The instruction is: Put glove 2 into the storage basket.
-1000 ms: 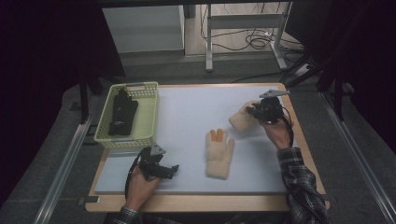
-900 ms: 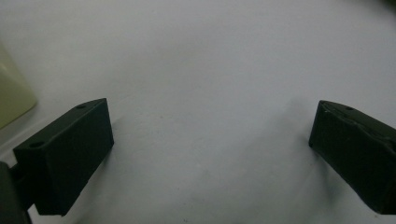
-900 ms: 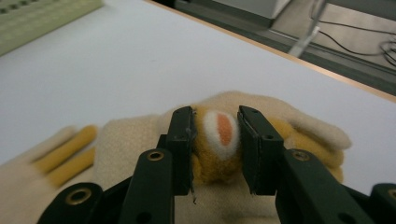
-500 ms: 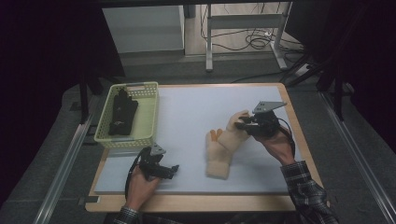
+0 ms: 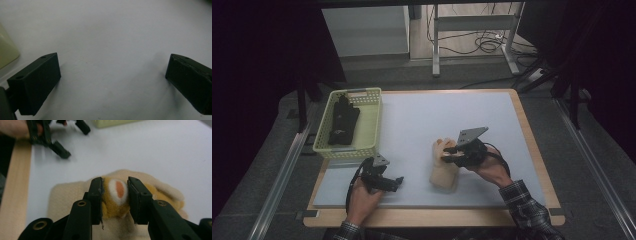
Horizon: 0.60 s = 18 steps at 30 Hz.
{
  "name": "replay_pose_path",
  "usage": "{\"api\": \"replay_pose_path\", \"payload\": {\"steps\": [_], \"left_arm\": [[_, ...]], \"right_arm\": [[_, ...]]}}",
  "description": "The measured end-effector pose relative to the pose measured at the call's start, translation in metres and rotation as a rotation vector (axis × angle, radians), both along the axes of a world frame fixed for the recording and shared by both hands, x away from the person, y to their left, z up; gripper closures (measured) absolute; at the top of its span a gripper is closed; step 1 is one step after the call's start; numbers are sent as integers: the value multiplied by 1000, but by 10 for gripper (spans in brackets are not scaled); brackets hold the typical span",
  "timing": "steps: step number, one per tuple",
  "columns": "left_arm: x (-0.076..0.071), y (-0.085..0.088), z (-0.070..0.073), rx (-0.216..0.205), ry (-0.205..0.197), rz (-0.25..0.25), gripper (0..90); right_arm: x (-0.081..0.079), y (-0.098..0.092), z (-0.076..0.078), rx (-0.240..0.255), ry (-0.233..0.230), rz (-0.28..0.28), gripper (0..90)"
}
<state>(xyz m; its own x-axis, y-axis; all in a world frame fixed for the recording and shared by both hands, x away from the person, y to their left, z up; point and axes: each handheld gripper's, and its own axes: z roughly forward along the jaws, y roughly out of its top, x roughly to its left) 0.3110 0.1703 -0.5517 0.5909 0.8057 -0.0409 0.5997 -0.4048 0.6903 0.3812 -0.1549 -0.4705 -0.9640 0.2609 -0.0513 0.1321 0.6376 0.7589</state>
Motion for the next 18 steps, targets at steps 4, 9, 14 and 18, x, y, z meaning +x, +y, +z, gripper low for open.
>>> {"api": "replay_pose_path", "payload": {"steps": [4,9,14,18], "left_arm": [[0,-1,0,-9,-2,6,0],[0,0,0,-3,-2,2,0],[0,0,0,-3,-1,3,0],[0,0,0,-3,-1,2,0]], "right_arm": [[3,3,-17,-31,23,-10,577],[-1,7,-28,-59,21,-34,396],[0,2,-16,-3,32,-72,321],[9,-10,-5,26,63,-200,419]]}}
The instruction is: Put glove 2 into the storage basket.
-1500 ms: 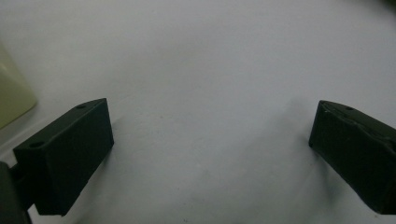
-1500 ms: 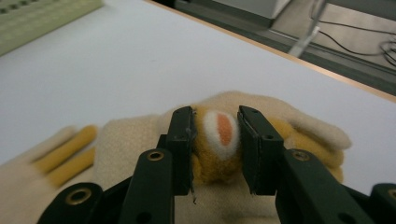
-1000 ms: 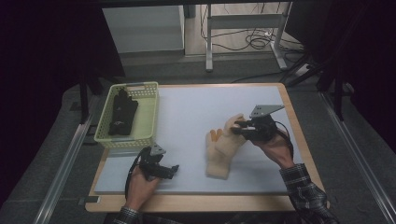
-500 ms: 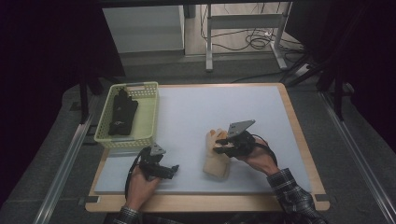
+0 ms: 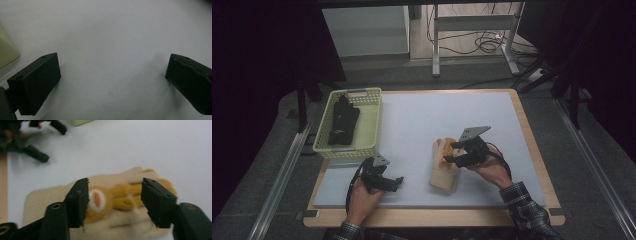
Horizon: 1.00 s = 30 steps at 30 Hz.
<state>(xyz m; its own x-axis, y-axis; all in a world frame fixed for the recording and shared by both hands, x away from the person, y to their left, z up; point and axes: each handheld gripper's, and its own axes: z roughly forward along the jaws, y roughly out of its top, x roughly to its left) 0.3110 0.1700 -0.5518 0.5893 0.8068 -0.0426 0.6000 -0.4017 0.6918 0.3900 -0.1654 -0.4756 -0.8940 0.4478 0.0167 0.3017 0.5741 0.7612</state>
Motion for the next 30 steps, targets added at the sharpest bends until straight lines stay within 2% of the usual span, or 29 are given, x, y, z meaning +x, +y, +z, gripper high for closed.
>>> {"api": "replay_pose_path", "payload": {"steps": [1,2,3,4,6,10,11,12,13,14,15,16,19,20,21,22,24,27,30], "left_arm": [[0,0,0,0,0,0,0],[0,0,0,-1,0,1,0],[0,0,0,0,0,0,0],[0,0,0,0,0,0,0],[0,0,0,0,0,0,0],[0,0,0,0,0,1,0],[0,0,0,0,0,1,0],[0,0,0,0,0,0,0],[0,0,0,0,0,0,0],[0,0,0,-1,1,2,0],[0,0,0,-1,1,2,0],[0,0,0,-1,1,2,0],[0,0,0,-5,0,5,0],[0,0,0,-5,0,5,0],[0,0,0,-5,0,5,0],[0,0,0,-5,0,5,0],[0,0,0,0,-1,2,0],[0,0,0,-5,-1,5,0],[0,0,0,-4,-1,3,0]], "right_arm": [[0,0,0,0,0,0,419],[-2,-1,1,11,29,-27,430],[-2,-1,1,11,29,-27,430],[-8,1,0,5,47,-41,429],[-12,3,-1,6,50,-46,427],[-24,15,-13,0,88,-123,384],[-24,15,-13,0,88,-123,384],[-26,20,-19,-46,64,-151,430],[-26,20,-19,-46,64,-151,430],[-27,22,-23,-57,53,-149,510],[-28,23,-26,-62,48,-142,544],[-30,22,-26,-66,21,-131,610],[-31,20,-22,-68,3,-112,631],[-33,18,-14,-64,-18,-87,633],[-33,18,-14,-64,-18,-87,633],[-35,16,-5,-56,-37,-57,633],[-36,15,0,-56,-48,-38,633],[-38,18,12,-91,-71,24,633],[-34,24,15,-134,-83,60,629]]}}
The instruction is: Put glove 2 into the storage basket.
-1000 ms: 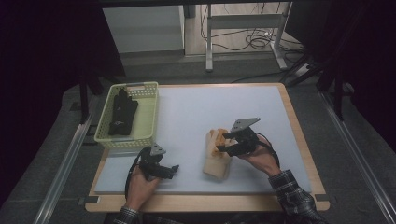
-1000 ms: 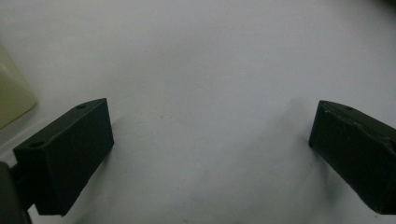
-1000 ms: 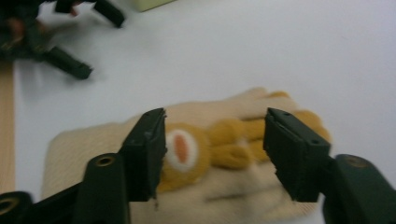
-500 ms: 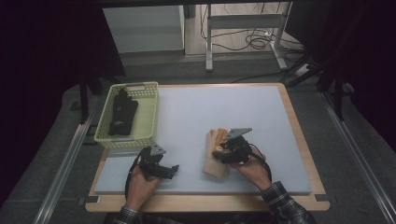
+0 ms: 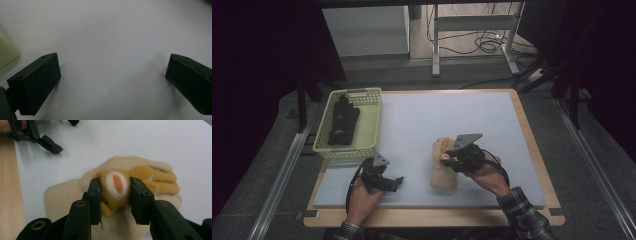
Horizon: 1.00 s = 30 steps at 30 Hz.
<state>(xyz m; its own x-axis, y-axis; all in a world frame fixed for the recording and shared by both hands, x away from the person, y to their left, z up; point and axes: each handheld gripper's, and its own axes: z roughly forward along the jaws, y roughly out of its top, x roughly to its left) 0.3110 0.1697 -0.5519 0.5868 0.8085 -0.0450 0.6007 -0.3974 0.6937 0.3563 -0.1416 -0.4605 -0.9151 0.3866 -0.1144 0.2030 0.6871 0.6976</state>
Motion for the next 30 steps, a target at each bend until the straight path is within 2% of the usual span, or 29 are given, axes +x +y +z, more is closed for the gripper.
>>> {"api": "replay_pose_path", "payload": {"steps": [3,6,9,10,11,12,14,15,16,17,18,19,20,21,22,24,27,28,30], "left_arm": [[0,0,0,0,-1,0,0],[0,0,0,3,0,-3,0],[0,0,0,3,1,-3,0],[0,0,0,3,1,-3,0],[0,0,0,4,1,-3,0],[0,0,0,4,0,-3,0],[0,0,0,4,1,-3,0],[0,0,0,4,0,-3,0],[0,0,0,4,0,-3,0],[0,0,0,4,1,-3,0],[0,0,0,7,1,-5,0],[0,0,0,6,1,-4,0],[0,0,0,5,3,-3,0],[0,0,0,5,3,-3,0],[0,0,0,5,3,-3,0],[0,0,0,5,3,-3,0],[0,0,0,5,2,-3,0],[0,0,0,5,2,-3,0],[0,0,0,5,2,-3,0]], "right_arm": [[8,6,-11,-44,11,17,604],[15,8,-27,-58,40,1,515],[18,4,-32,-13,78,-26,375],[16,-1,-27,11,64,-48,324],[16,-1,-27,11,64,-48,324],[15,-10,-18,55,55,-73,304],[15,-16,-15,72,56,-94,304],[14,-21,-12,85,56,-114,314],[14,-33,-11,96,59,-144,401],[14,-33,-11,96,59,-144,401],[13,-38,-12,100,68,-160,438],[12,-43,-14,100,80,-174,494],[8,-51,-20,103,94,-189,618],[6,-53,-23,104,94,-193,681],[6,-53,-23,104,94,-193,681],[1,-58,-30,109,99,-186,780],[-8,-61,-40,112,100,-169,876],[-14,-61,-46,113,105,-154,885],[-16,-61,-49,109,107,-148,886]]}}
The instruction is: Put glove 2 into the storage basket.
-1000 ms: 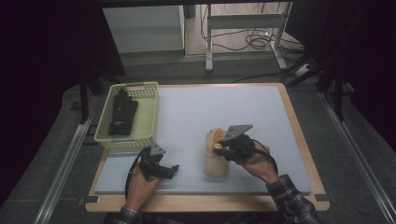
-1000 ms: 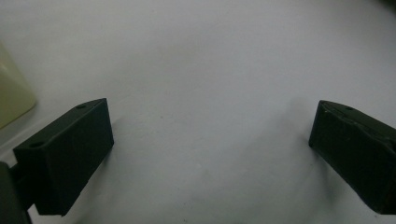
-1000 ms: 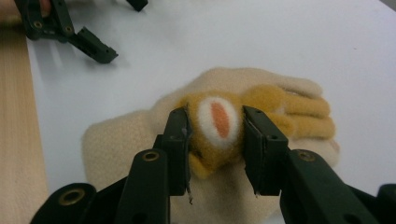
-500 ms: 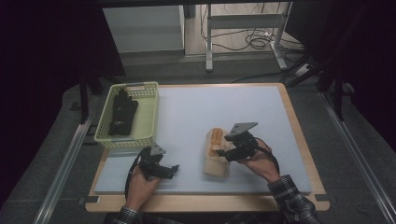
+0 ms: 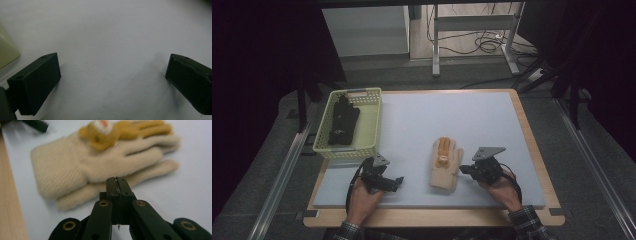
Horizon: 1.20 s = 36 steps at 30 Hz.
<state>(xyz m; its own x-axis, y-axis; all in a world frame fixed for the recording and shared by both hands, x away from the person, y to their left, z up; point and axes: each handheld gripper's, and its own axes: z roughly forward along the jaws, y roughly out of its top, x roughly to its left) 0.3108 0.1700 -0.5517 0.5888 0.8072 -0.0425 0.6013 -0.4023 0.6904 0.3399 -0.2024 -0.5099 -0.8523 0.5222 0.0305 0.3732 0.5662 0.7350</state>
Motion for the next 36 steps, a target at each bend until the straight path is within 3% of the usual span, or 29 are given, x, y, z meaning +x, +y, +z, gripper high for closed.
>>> {"api": "replay_pose_path", "payload": {"steps": [4,7,20,32,36], "left_arm": [[0,0,0,0,0,0,0],[0,0,0,0,0,0,0],[0,0,0,1,0,-1,0],[0,0,0,-2,0,1,1],[0,0,0,-1,-1,1,2]], "right_arm": [[-9,4,-15,-21,17,18,886],[-10,7,-20,-6,21,22,886],[-9,34,-22,2,23,60,885],[-3,75,-25,-3,-10,82,883],[0,80,-26,2,-13,83,882]]}}
